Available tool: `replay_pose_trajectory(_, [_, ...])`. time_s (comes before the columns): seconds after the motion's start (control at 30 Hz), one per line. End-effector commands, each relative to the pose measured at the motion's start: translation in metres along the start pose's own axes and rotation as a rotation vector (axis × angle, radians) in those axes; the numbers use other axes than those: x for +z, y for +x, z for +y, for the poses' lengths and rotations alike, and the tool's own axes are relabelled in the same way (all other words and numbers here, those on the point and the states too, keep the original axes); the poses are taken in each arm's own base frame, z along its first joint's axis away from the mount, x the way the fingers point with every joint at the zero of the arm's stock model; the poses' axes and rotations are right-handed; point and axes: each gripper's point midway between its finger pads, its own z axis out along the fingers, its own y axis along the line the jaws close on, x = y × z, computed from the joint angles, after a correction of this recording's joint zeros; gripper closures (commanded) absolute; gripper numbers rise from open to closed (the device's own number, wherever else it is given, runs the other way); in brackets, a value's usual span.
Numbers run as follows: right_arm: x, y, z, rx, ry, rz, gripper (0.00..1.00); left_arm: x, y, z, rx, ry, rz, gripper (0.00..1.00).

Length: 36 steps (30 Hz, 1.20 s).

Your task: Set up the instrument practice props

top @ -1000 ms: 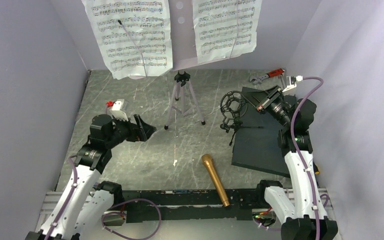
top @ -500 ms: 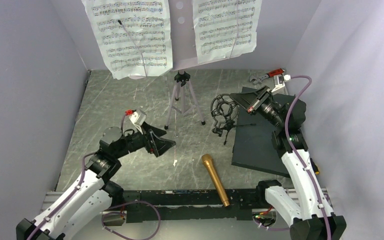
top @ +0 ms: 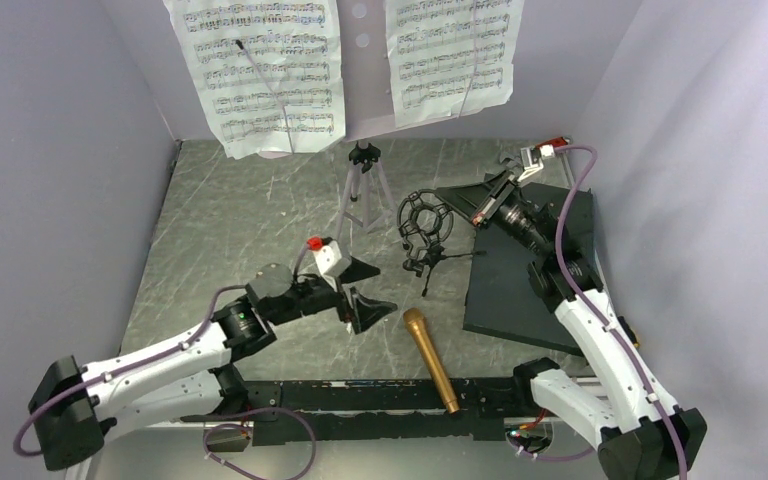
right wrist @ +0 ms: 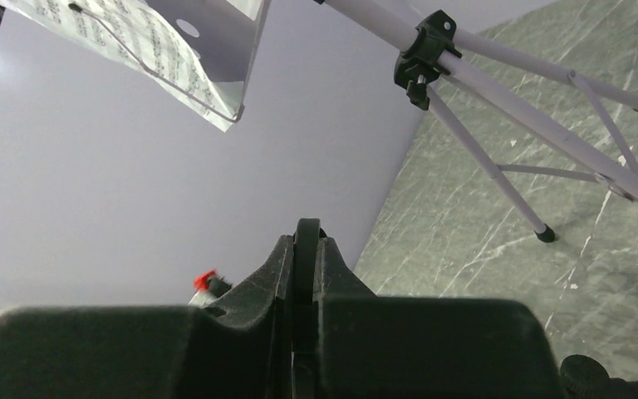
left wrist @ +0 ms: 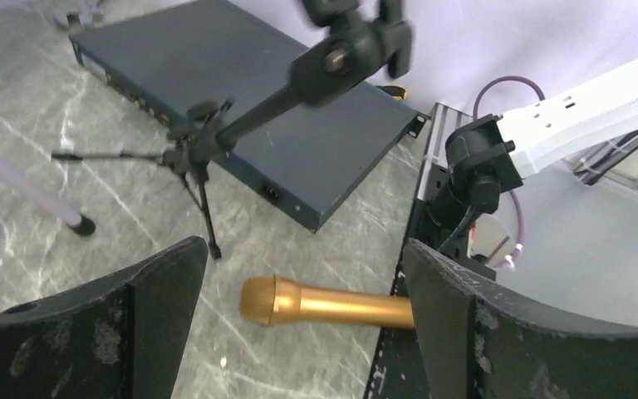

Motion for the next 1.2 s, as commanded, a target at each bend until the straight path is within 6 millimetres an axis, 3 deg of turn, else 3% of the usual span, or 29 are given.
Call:
replay_pose_trajectory(0.0, [0.002,-0.019,0.052,-0.062,-0.144,-0.082,1.0,0.023,-0.047,-0.012,0.213,-0.058,-0.162,0.06])
replay_pose_trajectory(0.23, [0.01,-0.009,0.061,-0.05,-0.178,-0.058,1.0,0.046,-0.065,-0.018,0.388,-0.182,-0.271,0.12])
replay_pose_trajectory(0.43, [0.011,-0.004,0.068,-0.05,-0.196,-0.047,1.0,0.046,-0.082,0.004,0.395,-0.366,-0.326,0.23])
replay_pose_trajectory(0.57, [0.013,-0.002,0.07,-0.049,-0.204,-0.037,1.0,0.045,-0.091,0.004,0.413,-0.38,-0.362,0.34])
replay_pose_trajectory(0.7, [0.016,0.0,0.068,-0.052,-0.197,-0.029,1.0,0.047,-0.093,-0.001,0.437,-0.357,-0.362,0.52])
replay_pose_trajectory(0.87, [0.018,0.002,0.059,-0.095,-0.152,-0.015,1.0,0.031,-0.097,-0.001,0.444,-0.358,-0.372,0.95])
replay_pose_trajectory(0.97, [0.021,0.004,0.05,-0.14,-0.104,0.011,0.99,0.018,-0.1,0.004,0.451,-0.39,-0.357,0.97])
replay_pose_trajectory(1.07, [0.021,0.007,0.043,-0.18,-0.075,0.029,0.88,0.007,-0.101,0.008,0.466,-0.421,-0.322,0.97])
replay_pose_trajectory(1.17, [0.017,0.006,0.034,-0.234,-0.031,0.024,0.6,-0.002,-0.1,0.013,0.469,-0.448,-0.274,0.97])
